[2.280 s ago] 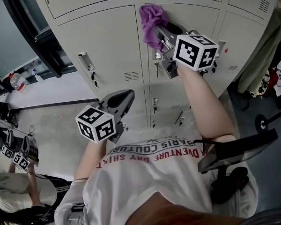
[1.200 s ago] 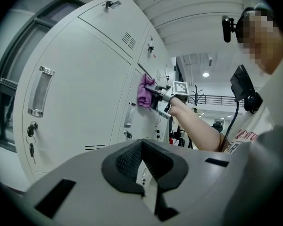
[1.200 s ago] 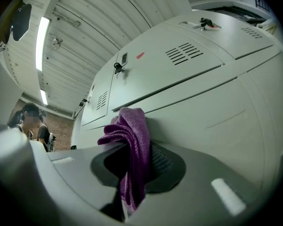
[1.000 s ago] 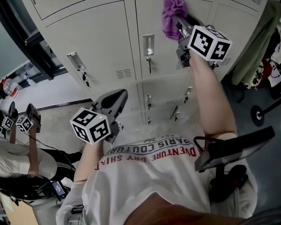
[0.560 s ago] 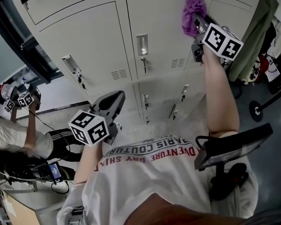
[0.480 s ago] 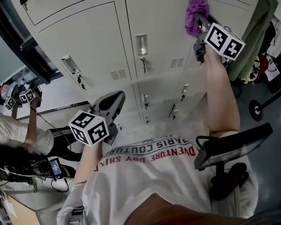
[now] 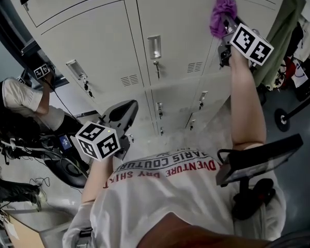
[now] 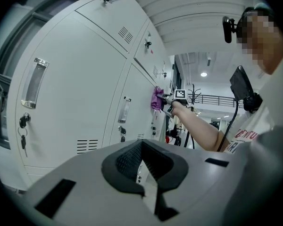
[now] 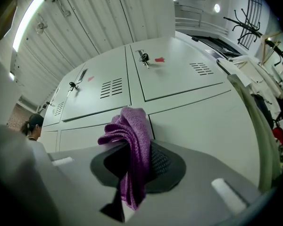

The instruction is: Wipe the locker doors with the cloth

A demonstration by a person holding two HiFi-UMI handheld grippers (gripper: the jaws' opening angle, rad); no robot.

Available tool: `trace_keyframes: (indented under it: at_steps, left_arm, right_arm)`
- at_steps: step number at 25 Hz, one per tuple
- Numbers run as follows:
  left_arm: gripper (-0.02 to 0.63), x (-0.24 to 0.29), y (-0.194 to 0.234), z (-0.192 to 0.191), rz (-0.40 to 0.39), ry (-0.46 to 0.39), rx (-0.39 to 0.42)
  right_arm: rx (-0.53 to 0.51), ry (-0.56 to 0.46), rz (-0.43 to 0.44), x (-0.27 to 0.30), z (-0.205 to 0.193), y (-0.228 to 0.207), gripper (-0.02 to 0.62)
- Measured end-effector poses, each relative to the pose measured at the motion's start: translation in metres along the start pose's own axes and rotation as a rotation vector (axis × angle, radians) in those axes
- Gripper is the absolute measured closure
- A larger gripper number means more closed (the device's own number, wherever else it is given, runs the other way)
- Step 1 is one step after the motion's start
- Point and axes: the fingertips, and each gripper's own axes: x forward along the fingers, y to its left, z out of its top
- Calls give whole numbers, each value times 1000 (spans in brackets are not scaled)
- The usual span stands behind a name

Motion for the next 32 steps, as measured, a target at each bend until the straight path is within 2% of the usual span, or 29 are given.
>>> trace_keyframes:
  at_steps: [4,10,14,17,20,25,32]
  left_arm:
    - [607,-4,-1,1,4,-5,3]
    - [607,-9,-4,4,14,-19,7]
    - [606,-11,-4,2,23,-27,3]
    - [606,-11,-1,-2,32,-25,-8]
    - [607,-14,2,-6,39,-24,-19]
    - [607,-22,10,-6,60,-32,-27]
    - [606,-25,21,-9,77,-39,-51]
  right_arm:
    - [18,-37,57,-12,8,27,549]
    - [28,-48,258,-29,3,113,549]
    - [38,-27,384,-32,-15,168,549]
    - [50,22,436,-29,-43,197,549]
    - [40,83,457,-24,-77,217,549]
    - [7,152,420,-7,-123,225,549]
    - [3,185,375,10,-147,220,549]
